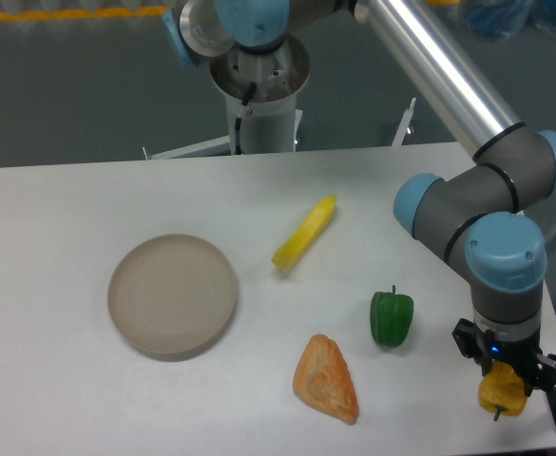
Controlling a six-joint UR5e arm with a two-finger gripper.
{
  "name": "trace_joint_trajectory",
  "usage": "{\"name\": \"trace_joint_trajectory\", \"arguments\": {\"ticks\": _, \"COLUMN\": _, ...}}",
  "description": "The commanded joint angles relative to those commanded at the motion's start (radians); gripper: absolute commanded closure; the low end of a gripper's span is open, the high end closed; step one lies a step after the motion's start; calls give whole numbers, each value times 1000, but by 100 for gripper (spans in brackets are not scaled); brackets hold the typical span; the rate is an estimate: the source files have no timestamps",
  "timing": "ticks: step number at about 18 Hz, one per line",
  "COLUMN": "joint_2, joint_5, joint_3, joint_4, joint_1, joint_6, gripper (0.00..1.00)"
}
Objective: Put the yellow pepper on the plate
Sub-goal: 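Lift the held yellow pepper slightly with the gripper, then carry the yellow pepper across the table over the beige plate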
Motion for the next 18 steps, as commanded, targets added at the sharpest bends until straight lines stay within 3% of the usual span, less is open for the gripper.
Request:
{"name": "trace_joint_trajectory", "arguments": {"ticks": 11, "joint_2": 43, "joint_5": 2, "joint_3": -26, "joint_4": -9, "joint_1": -9, "joint_6": -29, "gripper": 68}}
{"name": "trace_joint_trajectory", "arguments": {"ticks": 16, "joint_2": 139, "joint_5": -44, "joint_3": -107, "joint_4": -12, "joint_1": -15, "joint_6": -150, "gripper": 68}}
{"name": "trace_joint_trajectory", "arguments": {"ticks": 18, "joint_2": 217, "joint_5": -101, "joint_3": -170, "joint_4": -17, "joint_1": -17, "joint_6": -233, "gripper": 68}}
